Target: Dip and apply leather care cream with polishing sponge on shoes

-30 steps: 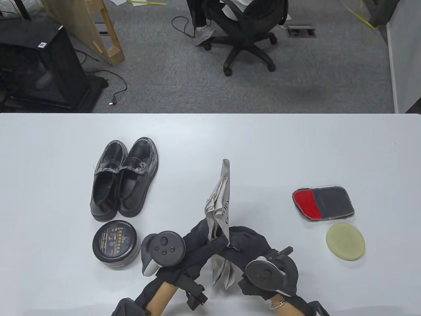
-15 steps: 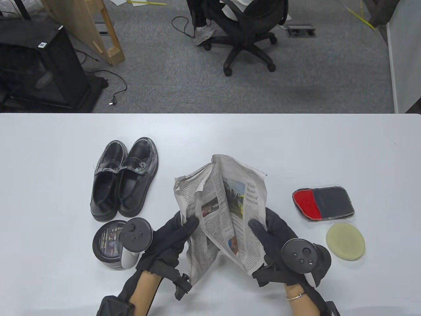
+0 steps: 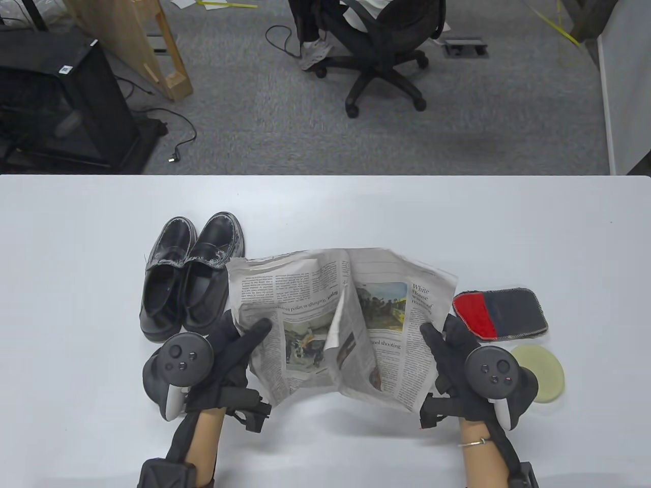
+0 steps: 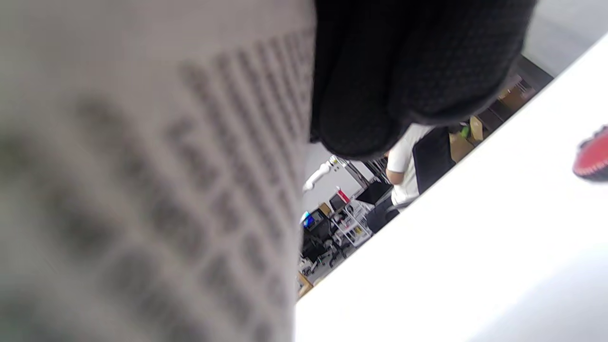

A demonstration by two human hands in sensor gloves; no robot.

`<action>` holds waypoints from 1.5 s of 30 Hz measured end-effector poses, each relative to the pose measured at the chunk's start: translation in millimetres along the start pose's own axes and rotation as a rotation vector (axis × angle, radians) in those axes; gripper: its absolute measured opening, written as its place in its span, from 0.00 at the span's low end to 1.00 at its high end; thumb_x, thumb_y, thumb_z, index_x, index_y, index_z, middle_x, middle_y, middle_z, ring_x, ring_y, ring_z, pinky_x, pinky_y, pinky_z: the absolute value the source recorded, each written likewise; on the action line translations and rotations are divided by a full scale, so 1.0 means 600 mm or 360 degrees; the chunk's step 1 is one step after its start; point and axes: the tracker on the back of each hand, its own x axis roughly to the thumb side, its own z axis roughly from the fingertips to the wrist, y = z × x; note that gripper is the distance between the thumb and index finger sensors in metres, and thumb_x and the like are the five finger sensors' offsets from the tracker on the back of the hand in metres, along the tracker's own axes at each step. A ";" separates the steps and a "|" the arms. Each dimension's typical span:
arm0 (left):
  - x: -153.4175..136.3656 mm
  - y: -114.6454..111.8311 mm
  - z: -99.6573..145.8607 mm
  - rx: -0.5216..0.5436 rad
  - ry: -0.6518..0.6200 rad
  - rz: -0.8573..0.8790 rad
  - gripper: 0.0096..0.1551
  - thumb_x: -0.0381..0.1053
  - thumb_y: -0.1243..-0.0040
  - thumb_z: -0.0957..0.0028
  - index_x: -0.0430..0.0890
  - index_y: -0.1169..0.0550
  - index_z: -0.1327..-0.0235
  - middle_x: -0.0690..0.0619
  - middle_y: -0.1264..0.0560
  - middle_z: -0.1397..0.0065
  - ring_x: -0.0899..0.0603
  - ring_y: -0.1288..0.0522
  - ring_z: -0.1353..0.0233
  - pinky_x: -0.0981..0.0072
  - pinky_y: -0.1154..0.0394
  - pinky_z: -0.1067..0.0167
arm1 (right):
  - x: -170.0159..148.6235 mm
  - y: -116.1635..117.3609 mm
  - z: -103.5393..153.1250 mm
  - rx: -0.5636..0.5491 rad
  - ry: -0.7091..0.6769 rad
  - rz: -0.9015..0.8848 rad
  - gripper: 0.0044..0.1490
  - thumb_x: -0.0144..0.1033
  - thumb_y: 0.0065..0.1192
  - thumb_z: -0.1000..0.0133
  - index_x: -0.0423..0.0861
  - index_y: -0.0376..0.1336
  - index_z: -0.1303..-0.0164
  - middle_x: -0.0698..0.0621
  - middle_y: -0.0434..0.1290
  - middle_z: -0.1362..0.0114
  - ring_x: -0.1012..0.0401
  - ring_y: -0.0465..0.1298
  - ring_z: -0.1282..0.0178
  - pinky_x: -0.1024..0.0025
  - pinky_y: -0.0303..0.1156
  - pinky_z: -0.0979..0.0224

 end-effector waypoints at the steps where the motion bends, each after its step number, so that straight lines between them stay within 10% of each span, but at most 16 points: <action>1: -0.003 0.001 -0.001 0.0020 -0.0005 0.0007 0.24 0.53 0.40 0.34 0.45 0.27 0.31 0.47 0.17 0.40 0.45 0.15 0.47 0.64 0.16 0.52 | -0.001 0.002 -0.001 0.0018 0.0027 0.0011 0.25 0.43 0.60 0.38 0.45 0.65 0.34 0.56 0.81 0.48 0.60 0.85 0.55 0.66 0.82 0.48; 12: -0.007 -0.009 -0.007 0.0051 -0.0013 -0.0237 0.30 0.47 0.53 0.28 0.33 0.41 0.19 0.42 0.20 0.34 0.45 0.15 0.43 0.64 0.15 0.51 | -0.023 0.011 -0.010 0.0210 0.0237 -0.0087 0.25 0.42 0.59 0.37 0.42 0.67 0.36 0.56 0.81 0.51 0.61 0.86 0.59 0.67 0.82 0.51; 22: -0.021 0.029 -0.002 0.0248 0.0038 -0.0084 0.24 0.51 0.48 0.30 0.47 0.31 0.23 0.44 0.20 0.31 0.44 0.17 0.39 0.60 0.17 0.46 | -0.046 0.006 -0.016 0.0175 0.0417 -0.0106 0.25 0.41 0.58 0.36 0.40 0.66 0.35 0.56 0.81 0.52 0.62 0.86 0.60 0.68 0.82 0.52; 29: -0.013 0.060 -0.008 -0.0212 -0.0407 0.0543 0.19 0.46 0.40 0.34 0.59 0.26 0.31 0.48 0.26 0.20 0.40 0.27 0.23 0.29 0.36 0.28 | -0.073 0.012 -0.055 0.0203 0.0519 -0.0228 0.25 0.41 0.54 0.34 0.43 0.62 0.30 0.56 0.79 0.46 0.61 0.85 0.54 0.67 0.81 0.47; 36: -0.004 0.018 0.014 -0.0742 -0.0565 -0.0451 0.16 0.46 0.35 0.38 0.65 0.23 0.42 0.55 0.21 0.24 0.44 0.23 0.25 0.30 0.33 0.28 | -0.105 0.046 -0.115 0.0327 0.0553 -0.0177 0.32 0.39 0.50 0.32 0.41 0.54 0.19 0.53 0.75 0.33 0.56 0.82 0.39 0.63 0.79 0.35; 45: 0.006 -0.053 0.067 -0.0714 -0.0746 -0.0903 0.16 0.46 0.35 0.39 0.62 0.22 0.40 0.53 0.20 0.28 0.44 0.21 0.29 0.38 0.27 0.30 | -0.067 0.026 -0.103 0.0534 0.0164 0.0009 0.52 0.55 0.43 0.33 0.36 0.37 0.09 0.29 0.46 0.12 0.30 0.55 0.17 0.35 0.58 0.23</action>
